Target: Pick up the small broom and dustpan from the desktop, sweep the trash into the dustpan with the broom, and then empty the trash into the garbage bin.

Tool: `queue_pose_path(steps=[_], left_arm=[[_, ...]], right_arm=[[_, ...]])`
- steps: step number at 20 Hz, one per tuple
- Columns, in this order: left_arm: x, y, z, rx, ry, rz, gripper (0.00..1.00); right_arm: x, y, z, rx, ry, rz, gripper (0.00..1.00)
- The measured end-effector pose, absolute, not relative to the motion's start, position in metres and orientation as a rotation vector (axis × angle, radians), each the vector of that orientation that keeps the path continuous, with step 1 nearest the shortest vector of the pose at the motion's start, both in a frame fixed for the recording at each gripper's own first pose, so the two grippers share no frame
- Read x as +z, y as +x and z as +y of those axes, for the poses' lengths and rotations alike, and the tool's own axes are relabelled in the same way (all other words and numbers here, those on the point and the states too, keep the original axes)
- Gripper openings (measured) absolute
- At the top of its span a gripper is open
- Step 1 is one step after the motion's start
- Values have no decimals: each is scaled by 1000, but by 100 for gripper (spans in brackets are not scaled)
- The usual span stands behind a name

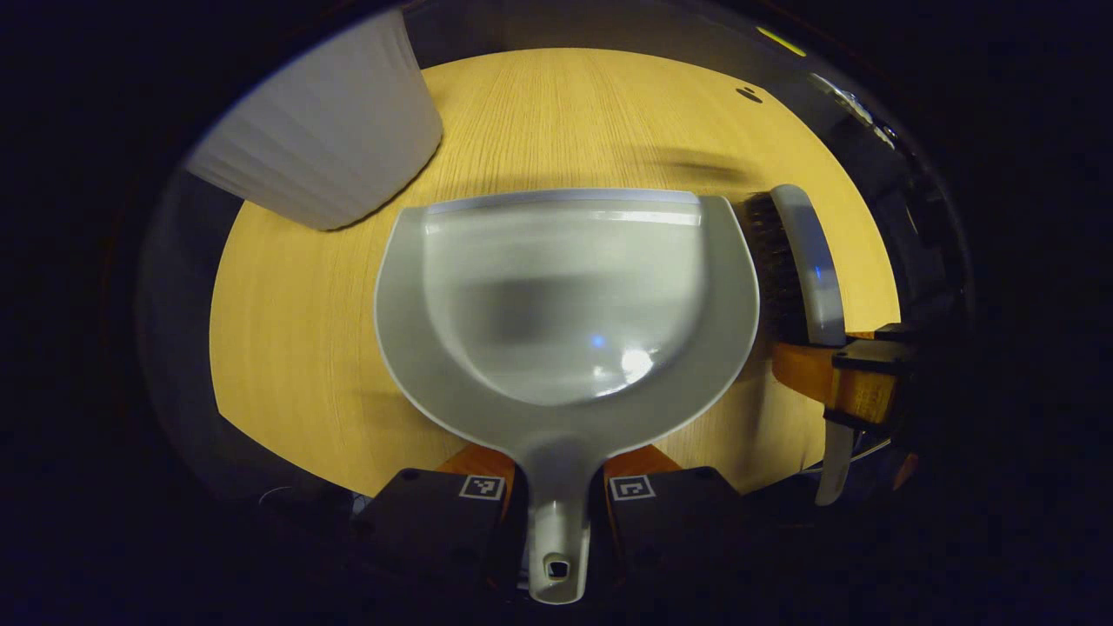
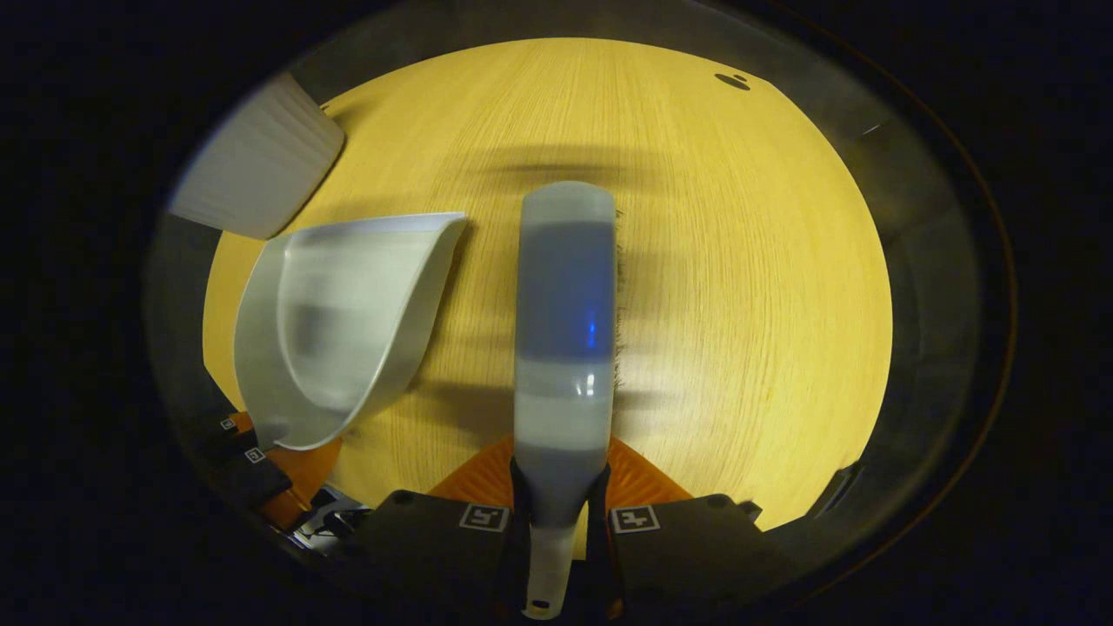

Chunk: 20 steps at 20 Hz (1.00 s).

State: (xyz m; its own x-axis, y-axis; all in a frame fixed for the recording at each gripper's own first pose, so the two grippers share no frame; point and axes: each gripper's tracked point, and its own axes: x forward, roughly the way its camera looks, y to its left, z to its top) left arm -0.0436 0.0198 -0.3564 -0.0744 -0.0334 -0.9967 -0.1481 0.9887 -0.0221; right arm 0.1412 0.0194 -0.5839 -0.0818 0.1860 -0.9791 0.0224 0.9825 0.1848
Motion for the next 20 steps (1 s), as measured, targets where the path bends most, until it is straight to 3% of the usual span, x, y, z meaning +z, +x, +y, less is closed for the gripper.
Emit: queue_pose_path(steps=[4,5,10,15,18,19,20], left_arm=[[-355,-43,20,102,-123,1661,28],[-354,-43,20,102,-119,1663,28],[-353,-45,20,103,-109,1692,28],[-352,-48,19,92,-122,1718,30],[-350,-52,14,52,-148,1739,33],[-350,-52,13,52,-147,1736,33],[-350,-53,13,55,-141,1735,40]], right_arm=[[-584,137,25,129,187,1665,26],[-585,136,26,132,194,1671,32],[-584,133,33,135,202,1684,32],[-583,132,33,142,203,1698,42],[-580,129,38,153,214,1707,42],[-581,128,38,154,210,1705,60],[-580,129,38,152,207,1704,77]])
